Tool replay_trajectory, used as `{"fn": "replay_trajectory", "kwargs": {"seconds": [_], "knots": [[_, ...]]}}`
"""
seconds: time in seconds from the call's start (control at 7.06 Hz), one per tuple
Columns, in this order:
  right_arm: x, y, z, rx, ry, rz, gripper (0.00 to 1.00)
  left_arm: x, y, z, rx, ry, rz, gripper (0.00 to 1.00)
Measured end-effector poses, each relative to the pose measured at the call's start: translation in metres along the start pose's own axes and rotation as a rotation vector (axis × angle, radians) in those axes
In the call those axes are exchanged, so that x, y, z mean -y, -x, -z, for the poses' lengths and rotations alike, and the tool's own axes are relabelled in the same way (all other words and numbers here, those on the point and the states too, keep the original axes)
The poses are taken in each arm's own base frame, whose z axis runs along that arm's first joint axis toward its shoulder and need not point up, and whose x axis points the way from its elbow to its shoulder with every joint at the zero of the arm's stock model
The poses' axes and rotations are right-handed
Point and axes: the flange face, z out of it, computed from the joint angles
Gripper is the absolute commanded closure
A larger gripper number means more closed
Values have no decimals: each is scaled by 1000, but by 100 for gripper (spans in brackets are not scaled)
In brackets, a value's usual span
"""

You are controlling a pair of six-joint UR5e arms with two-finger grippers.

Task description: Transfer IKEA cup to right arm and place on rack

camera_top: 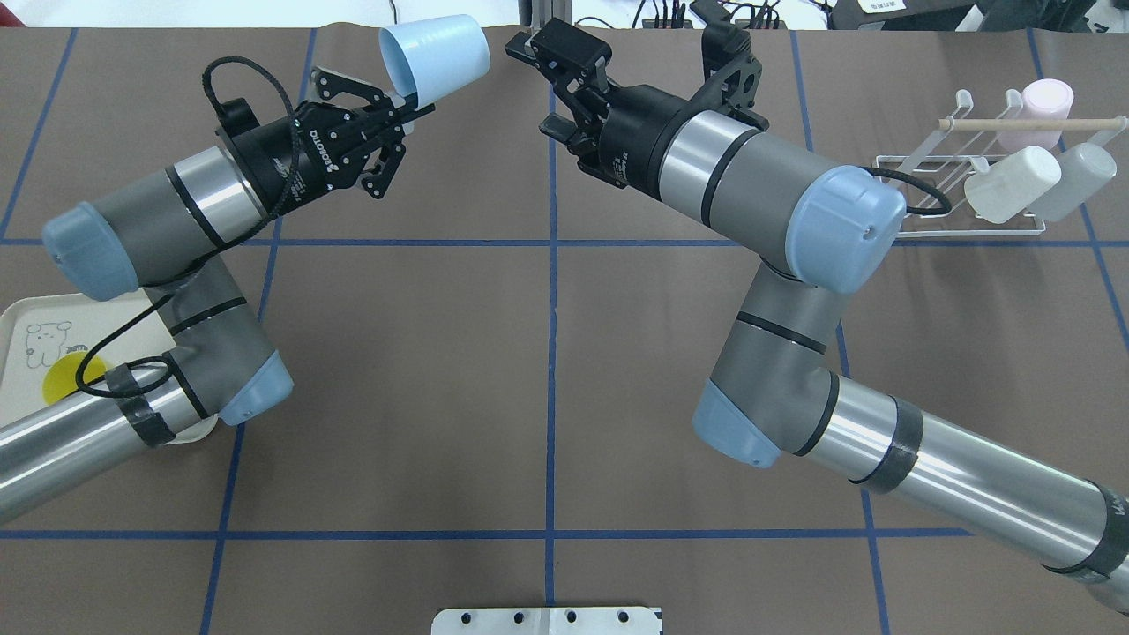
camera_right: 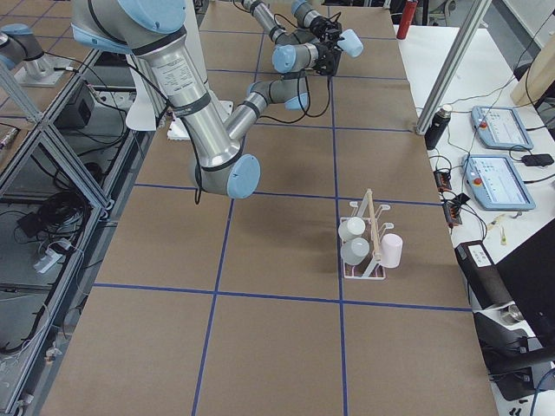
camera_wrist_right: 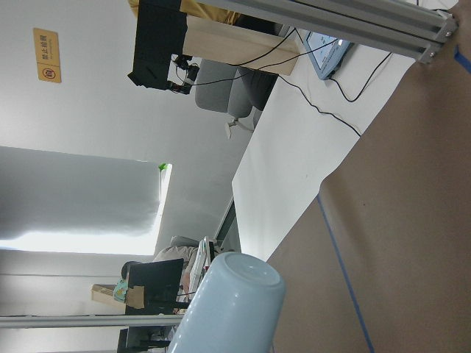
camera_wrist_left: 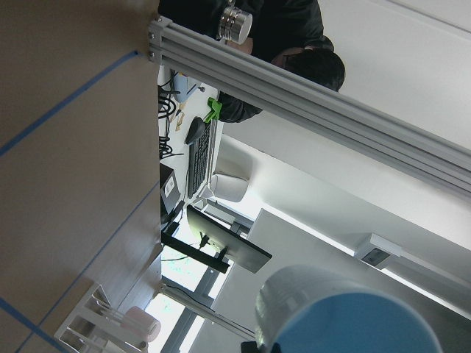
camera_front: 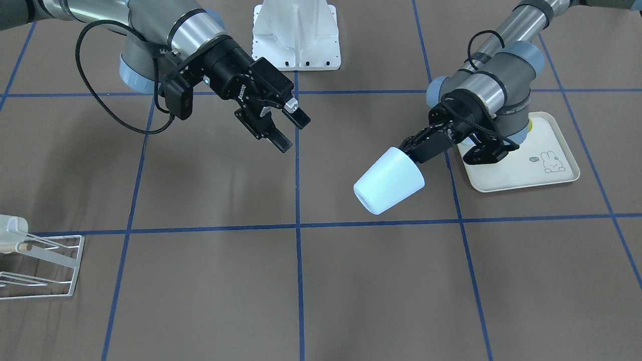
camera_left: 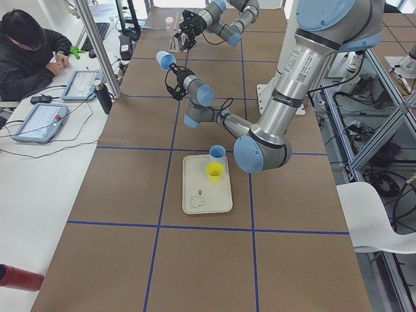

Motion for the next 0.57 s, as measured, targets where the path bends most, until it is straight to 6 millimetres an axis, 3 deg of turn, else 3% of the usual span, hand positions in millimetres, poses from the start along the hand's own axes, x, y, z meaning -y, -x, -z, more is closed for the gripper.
{"fn": "replay_trajectory", "kwargs": {"seconds": [0.28, 0.57], "knots": [[1, -24, -7, 41, 7, -7, 0, -19, 12, -9, -17, 30, 25, 100], [1, -27, -8, 49, 8, -11, 0, -27, 19, -13, -16, 42, 35, 100]]}}
